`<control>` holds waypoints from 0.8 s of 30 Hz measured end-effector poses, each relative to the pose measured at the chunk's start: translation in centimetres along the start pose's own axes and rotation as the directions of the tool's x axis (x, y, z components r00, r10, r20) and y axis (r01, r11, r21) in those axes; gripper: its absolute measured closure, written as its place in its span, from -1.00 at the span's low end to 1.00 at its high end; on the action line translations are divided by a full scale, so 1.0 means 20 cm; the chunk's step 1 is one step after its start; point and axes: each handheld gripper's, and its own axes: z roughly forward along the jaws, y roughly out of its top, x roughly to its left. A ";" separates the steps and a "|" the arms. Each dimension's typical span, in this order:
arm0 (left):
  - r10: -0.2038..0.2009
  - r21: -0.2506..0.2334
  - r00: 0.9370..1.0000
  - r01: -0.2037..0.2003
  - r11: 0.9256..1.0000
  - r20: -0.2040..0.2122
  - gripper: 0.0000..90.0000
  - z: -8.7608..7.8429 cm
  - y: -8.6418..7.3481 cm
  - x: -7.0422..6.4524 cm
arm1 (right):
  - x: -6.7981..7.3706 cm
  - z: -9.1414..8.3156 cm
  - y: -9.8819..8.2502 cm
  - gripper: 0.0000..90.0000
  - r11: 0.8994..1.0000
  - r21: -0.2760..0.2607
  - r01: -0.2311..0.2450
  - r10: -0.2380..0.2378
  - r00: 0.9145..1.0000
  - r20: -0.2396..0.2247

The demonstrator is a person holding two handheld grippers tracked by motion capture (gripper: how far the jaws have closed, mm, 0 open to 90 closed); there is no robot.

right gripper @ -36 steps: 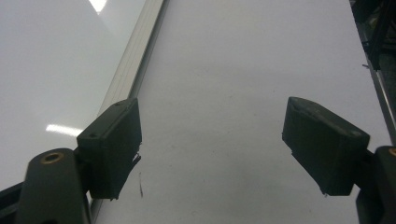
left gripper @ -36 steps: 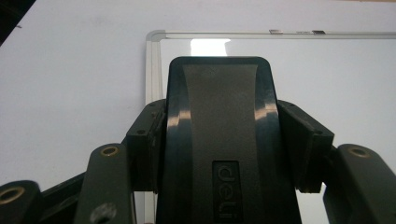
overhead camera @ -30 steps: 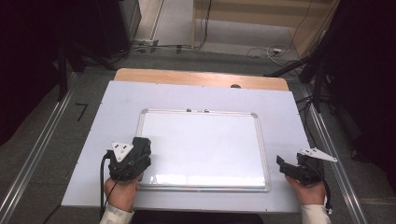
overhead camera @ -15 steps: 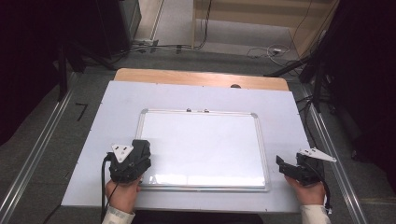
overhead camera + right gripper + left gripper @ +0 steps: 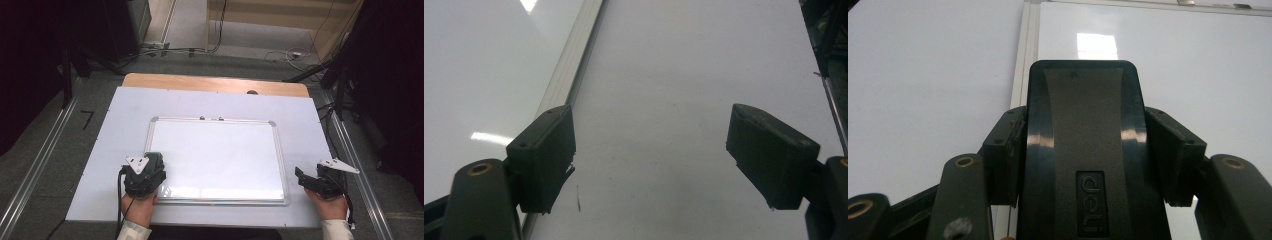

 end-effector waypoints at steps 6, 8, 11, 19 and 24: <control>0.001 0.002 1.000 -0.001 1.000 -0.009 -0.11 0.02 -0.01 -0.01 | 0.00 0.00 0.00 -0.59 1.000 0.001 0.002 -0.002 1.000 -0.001; -0.006 0.016 1.000 0.006 1.000 -0.008 -0.11 0.03 -0.02 -0.01 | 0.00 0.00 0.00 -0.59 1.000 0.002 0.004 -0.004 1.000 -0.001; -0.013 0.038 1.000 0.013 0.999 -0.016 -0.12 0.05 -0.03 -0.02 | 0.01 0.00 0.00 -0.59 1.000 0.004 0.002 -0.002 1.000 0.000; -0.024 0.026 1.000 0.024 0.999 0.016 -0.24 0.04 -0.02 -0.01 | 0.00 0.00 0.00 -0.59 1.000 0.000 0.002 -0.002 1.000 0.001; -0.017 -0.018 0.999 0.017 1.000 0.043 -0.29 -0.01 0.01 -0.01 | 0.00 0.00 0.00 -0.59 1.000 -0.001 0.002 -0.002 1.000 0.000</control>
